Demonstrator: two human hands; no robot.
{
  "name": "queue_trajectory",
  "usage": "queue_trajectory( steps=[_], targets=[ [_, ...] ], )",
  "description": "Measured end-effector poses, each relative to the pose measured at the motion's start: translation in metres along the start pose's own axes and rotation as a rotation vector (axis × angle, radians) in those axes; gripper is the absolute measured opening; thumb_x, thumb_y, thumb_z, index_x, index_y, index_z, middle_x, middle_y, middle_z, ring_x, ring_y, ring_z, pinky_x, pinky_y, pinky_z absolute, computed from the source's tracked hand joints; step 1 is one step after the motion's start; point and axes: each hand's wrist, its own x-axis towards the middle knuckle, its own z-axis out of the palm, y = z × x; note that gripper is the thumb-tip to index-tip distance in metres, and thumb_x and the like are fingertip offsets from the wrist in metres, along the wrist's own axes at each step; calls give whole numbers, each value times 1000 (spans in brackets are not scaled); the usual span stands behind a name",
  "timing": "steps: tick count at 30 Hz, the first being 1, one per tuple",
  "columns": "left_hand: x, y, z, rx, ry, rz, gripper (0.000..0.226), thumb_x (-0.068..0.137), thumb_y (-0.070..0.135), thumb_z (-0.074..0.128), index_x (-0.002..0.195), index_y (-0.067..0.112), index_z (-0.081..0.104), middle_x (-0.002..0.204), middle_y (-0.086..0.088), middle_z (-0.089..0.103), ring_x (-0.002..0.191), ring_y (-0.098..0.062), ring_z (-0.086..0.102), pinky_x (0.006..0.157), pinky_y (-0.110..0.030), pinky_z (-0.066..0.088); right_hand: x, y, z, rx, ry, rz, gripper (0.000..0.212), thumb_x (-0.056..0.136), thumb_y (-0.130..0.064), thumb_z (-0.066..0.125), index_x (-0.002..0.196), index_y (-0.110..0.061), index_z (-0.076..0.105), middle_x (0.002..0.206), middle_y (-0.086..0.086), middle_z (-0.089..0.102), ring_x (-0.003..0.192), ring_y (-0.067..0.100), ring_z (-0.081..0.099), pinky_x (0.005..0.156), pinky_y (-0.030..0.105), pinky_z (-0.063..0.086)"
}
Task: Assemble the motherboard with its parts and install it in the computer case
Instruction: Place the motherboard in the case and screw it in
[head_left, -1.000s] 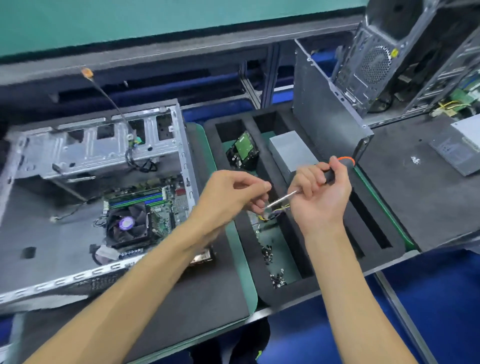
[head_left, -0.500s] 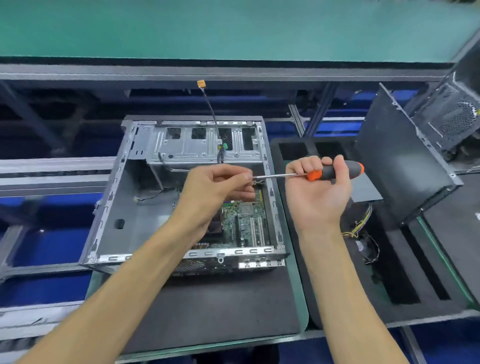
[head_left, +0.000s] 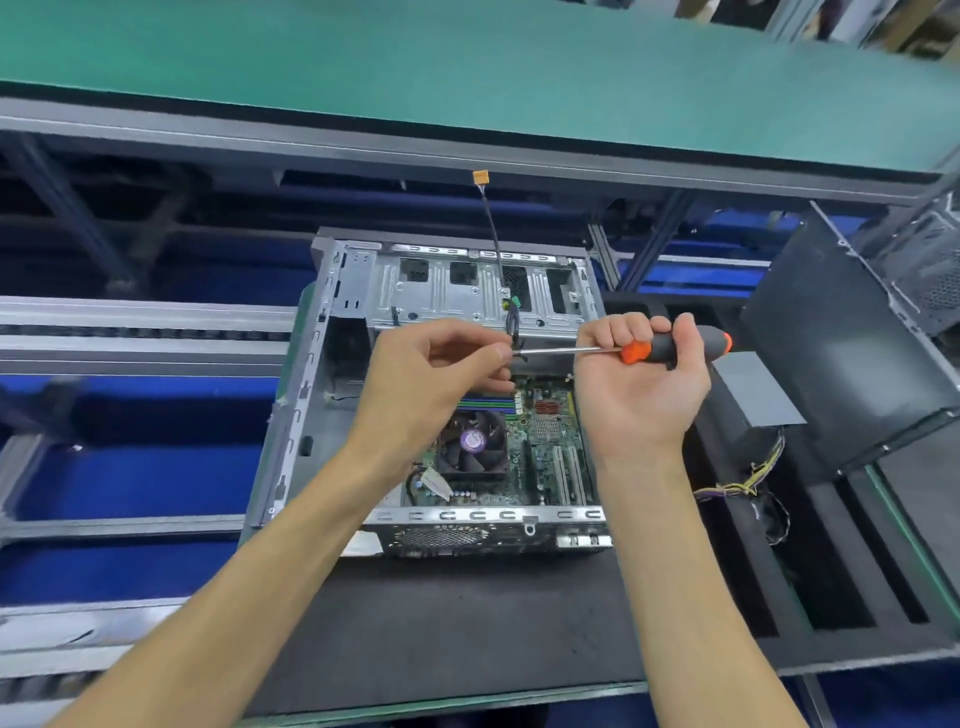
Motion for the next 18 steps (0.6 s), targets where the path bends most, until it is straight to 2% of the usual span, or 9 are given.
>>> queue_trajectory(
  steps=[7, 14, 16, 18],
  targets=[
    [9, -3, -8, -69, -19, -66, 5, 88, 3, 72, 91, 3, 77, 81, -14, 75, 74, -27, 74, 70, -28, 60, 6, 8, 5, -33, -13, -19, 30, 104, -26, 46, 75, -16, 44, 66, -3, 30, 57, 14, 30, 59, 26, 31],
    [22, -8, 0, -149, 69, -132, 6, 88, 6, 73, 91, 3, 77, 79, -13, 75, 70, -26, 73, 69, -28, 60, 16, 10, 4, -45, -7, -22, 29, 103, -28, 47, 76, -17, 45, 68, -2, 33, 59, 16, 35, 62, 27, 33],
    [27, -8, 1, -196, 108, -153, 7, 88, 6, 73, 92, 3, 76, 81, -13, 75, 73, -25, 73, 70, -26, 59, 18, 12, 3, -147, -8, -6, 27, 103, -35, 49, 80, -20, 50, 73, -1, 44, 65, 16, 44, 67, 27, 38],
    [37, -6, -3, -244, 159, -159, 11, 88, 9, 73, 96, 1, 75, 83, -11, 74, 76, -22, 72, 72, -26, 59, 20, 16, -1, -421, 3, -25, 28, 103, -42, 51, 85, -22, 57, 77, -2, 53, 69, 14, 51, 68, 27, 42]
  ],
)
